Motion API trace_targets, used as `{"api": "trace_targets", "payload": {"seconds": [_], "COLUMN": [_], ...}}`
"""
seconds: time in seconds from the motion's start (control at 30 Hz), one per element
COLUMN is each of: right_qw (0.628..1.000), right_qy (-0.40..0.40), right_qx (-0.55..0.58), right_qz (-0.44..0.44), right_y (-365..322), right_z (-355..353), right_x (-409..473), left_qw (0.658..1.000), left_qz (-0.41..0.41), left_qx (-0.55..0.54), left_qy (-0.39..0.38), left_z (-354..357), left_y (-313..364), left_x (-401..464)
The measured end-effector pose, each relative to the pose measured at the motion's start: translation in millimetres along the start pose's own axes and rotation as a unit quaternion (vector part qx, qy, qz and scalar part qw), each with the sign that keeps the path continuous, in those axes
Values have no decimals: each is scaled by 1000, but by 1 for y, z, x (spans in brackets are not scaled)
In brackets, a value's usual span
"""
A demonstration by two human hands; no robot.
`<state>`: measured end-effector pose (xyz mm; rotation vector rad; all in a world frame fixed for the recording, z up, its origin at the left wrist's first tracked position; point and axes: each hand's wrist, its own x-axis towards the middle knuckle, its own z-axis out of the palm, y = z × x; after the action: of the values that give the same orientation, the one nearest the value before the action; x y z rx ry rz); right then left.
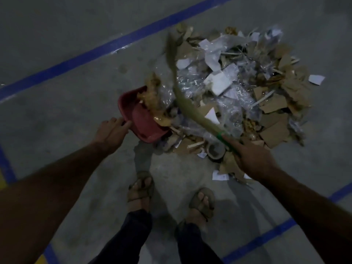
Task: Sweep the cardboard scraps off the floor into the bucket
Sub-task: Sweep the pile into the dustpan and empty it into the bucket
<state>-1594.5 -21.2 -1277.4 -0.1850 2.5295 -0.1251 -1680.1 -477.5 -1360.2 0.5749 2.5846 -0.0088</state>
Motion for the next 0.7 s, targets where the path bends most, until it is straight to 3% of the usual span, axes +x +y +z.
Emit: {"api": "trace_targets", "payload": {"seconds": [0.23, 0.5, 0.7], "right_qw": [995, 986, 985], "right_qy": [-40, -22, -24], "right_qx": [80, 151, 169], "right_qz": [-37, 71, 29], "right_y": [-33, -29, -34], "right_z": [11, 17, 24], "right_x": [-66, -130, -134], "left_qw": [1000, 998, 997], "left_qz": [-17, -53, -62], "left_qx": [-13, -20, -41], "left_qy": [13, 15, 25], "left_z": [10, 24, 19], "left_y": [23, 41, 64], "left_x": [-17, -35, -42]}}
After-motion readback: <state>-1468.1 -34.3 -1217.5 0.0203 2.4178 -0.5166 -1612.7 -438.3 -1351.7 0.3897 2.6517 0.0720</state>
